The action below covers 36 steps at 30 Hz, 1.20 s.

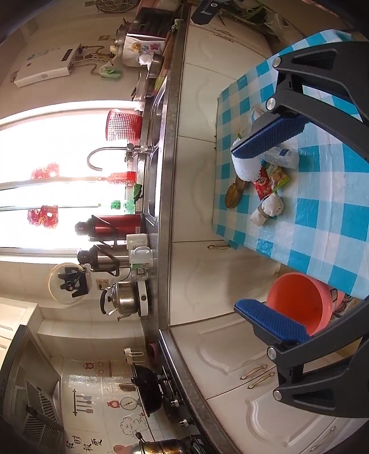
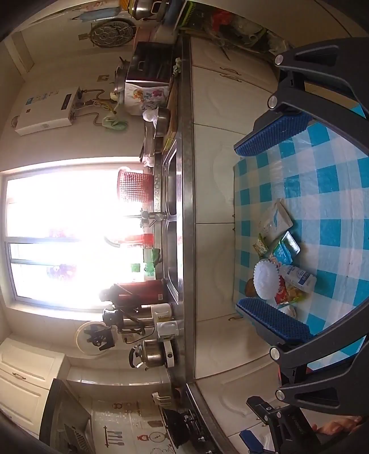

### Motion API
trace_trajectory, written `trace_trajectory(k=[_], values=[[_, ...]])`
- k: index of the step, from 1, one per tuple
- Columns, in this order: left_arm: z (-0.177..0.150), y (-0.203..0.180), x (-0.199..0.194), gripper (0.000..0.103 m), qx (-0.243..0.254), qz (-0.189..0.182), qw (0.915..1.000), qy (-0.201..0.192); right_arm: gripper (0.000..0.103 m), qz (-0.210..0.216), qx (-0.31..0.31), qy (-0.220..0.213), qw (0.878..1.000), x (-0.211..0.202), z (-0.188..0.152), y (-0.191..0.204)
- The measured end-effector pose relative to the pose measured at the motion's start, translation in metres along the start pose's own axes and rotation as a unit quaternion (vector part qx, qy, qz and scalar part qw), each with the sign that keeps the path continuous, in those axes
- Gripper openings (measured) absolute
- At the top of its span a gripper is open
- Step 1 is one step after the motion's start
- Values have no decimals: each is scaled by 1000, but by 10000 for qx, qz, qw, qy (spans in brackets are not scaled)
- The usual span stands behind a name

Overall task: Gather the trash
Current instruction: 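Move both tools toward the trash items on the checked table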

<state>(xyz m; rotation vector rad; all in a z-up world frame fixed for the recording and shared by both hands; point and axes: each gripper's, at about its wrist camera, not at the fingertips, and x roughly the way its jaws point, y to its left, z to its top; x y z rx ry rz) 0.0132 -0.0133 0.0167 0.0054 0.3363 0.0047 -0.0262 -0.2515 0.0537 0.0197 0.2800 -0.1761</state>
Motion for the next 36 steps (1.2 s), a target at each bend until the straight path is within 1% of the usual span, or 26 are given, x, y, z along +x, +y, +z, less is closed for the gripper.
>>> trace_trajectory(k=[3,9,15,16,22,30,32,36], values=[[3,0,-4,100,24,19,10000,25,99,-16,-34,-70,10000,-7,0,3],[7,3,-14,100,-17,28,10000,-54,99,-50,-38,-184,9998,-15,5,1],[6,3,-11,100,-40,36,10000,-58,99,-74,-89,-266,9996,-19,5,2],[4,2,-16,100,57,71,9997,-235,99,-76,-92,-270,9996,-20,5,1],[4,0,-13,100,54,32,9998,-186,99,-75,-41,-287,9996,-18,4,-2],[2,-2,2,100,81,1,10000,-42,99,-141,47,-216,9997,-3,0,-7],[-6,-1,13,100,-108,-72,9999,112,99,-139,50,-145,9998,6,-5,-9],[-14,-1,24,100,-135,-68,9998,123,99,-134,72,90,9998,27,-17,-10]])
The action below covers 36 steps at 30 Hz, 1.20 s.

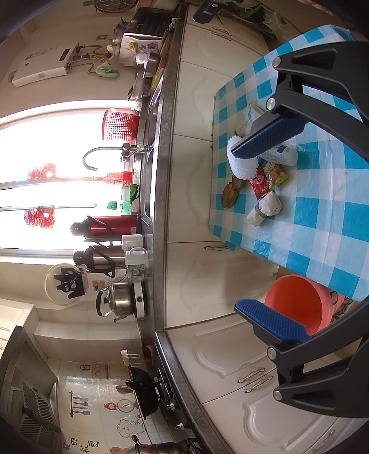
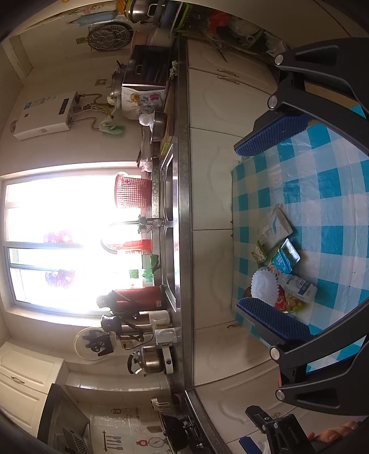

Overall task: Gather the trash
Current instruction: 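Move both tools toward the trash items on the checked table, then grasp the rolled white cloth with left tool while right tool grasps the MAGICDAY bottle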

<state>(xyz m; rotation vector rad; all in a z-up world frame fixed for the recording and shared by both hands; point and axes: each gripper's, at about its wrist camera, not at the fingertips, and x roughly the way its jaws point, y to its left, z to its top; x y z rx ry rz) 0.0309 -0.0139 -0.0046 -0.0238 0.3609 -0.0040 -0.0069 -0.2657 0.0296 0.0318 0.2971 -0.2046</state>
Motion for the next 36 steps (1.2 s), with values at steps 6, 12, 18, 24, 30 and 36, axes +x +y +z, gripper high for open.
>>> trace_trajectory(k=[6,12,18,24,30,36], values=[[-20,-1,31,100,85,-30,9998,203,99,103,222,461,9986,35,-20,-11],[-43,-1,63,100,29,-545,9978,373,99,477,507,1052,9920,73,-44,-24],[-63,-2,98,100,-40,-1032,9914,808,99,1052,756,1736,9763,110,-76,-19],[-79,4,141,100,-256,-1089,9829,1460,99,1550,899,2257,9576,140,-101,0],[-78,10,190,100,-729,-1044,9748,1830,99,1958,971,2535,9423,162,-116,22],[-76,3,239,97,-987,-1009,9661,2160,99,2285,1027,2672,9305,184,-124,42]])
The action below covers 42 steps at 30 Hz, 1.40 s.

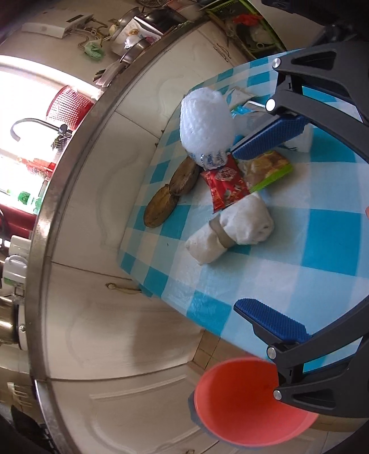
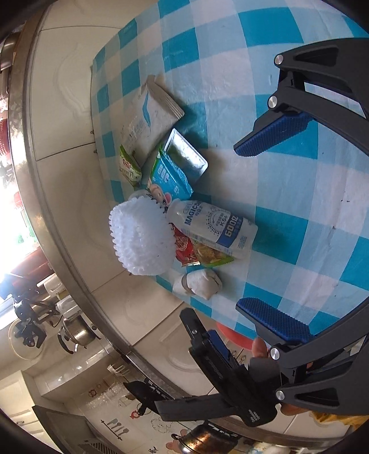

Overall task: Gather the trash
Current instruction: 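Grasp the rolled white cloth with left tool while right tool grasps the MAGICDAY bottle, then carry cloth and bottle to the orange bucket and open both tools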

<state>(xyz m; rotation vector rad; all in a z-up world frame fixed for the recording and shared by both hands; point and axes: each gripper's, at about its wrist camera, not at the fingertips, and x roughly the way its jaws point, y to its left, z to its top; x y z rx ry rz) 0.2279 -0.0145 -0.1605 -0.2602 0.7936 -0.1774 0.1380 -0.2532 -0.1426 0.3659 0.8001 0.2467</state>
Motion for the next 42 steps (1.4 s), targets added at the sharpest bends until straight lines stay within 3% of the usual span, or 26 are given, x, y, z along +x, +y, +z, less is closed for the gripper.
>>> trace_trajectory(k=[2,5,11,20,22,25,26,31,33,42], values=[[4,-1,12,94,30,61,10000,68,99,-8,-5,67,10000,9,3,2],[8,0,30,79,16,142,9996,262,99,35,8,124,9999,20,8,5],[8,3,51,71,50,262,9983,511,99,55,-22,236,9997,44,15,7],[10,-7,60,47,277,-23,9975,643,96,-23,45,297,9995,62,21,0],[9,-10,59,46,328,5,9976,614,95,-24,46,293,9996,64,21,-1],[8,-14,58,43,408,33,9976,562,86,-67,17,285,9996,65,21,-2],[8,-14,58,42,412,33,9977,544,73,-91,8,292,9995,66,20,-1],[6,-15,55,39,403,-6,9980,493,64,-149,32,370,9992,72,20,-5],[6,-16,52,38,419,-4,9981,448,53,-117,16,383,9992,73,19,-5],[3,-17,37,37,399,-128,9987,299,47,-150,63,431,9989,68,15,-9]])
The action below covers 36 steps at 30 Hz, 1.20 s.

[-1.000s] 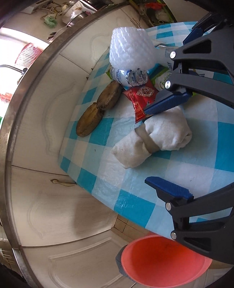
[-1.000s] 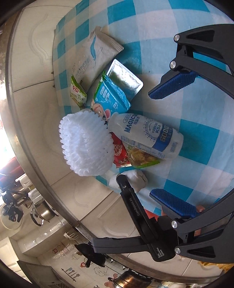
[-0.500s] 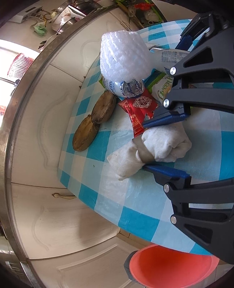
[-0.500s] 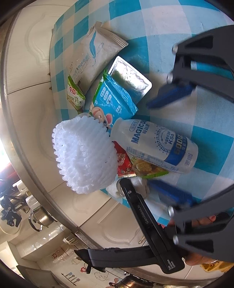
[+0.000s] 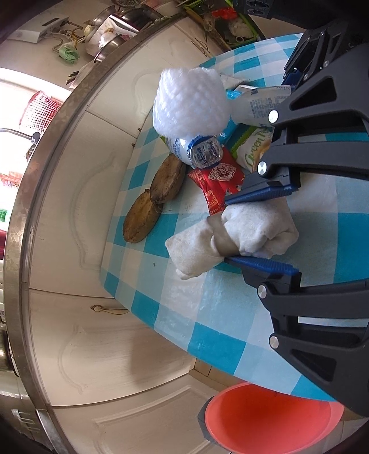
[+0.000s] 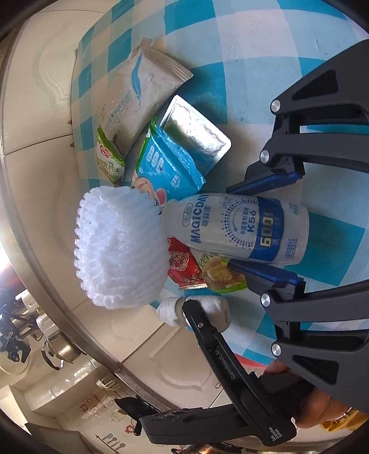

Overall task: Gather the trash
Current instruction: 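Carry cloth and bottle to the orange bucket and open both tools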

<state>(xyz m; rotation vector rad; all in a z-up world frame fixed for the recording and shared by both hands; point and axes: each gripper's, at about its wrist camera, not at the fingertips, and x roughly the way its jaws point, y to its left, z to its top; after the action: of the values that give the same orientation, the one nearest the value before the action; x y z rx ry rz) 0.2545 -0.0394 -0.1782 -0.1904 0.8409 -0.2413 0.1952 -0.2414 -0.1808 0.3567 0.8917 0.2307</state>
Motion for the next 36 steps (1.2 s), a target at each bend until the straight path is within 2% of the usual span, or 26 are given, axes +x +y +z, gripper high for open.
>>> trace_trajectory(k=[8,22,31,36], values=[[-4,0,-25,37,-63,-145,9997,-172,46,139,-54,17,9999,-17,-10,3],[-22,34,-91,37,-382,-292,9971,-584,45,549,-510,39,9972,-46,-22,48],[-33,84,-127,37,-760,-77,9937,-823,45,853,-919,311,9916,-31,-22,100],[-39,126,-138,37,-1015,273,9902,-918,45,1226,-1077,606,9847,-7,-15,137]])
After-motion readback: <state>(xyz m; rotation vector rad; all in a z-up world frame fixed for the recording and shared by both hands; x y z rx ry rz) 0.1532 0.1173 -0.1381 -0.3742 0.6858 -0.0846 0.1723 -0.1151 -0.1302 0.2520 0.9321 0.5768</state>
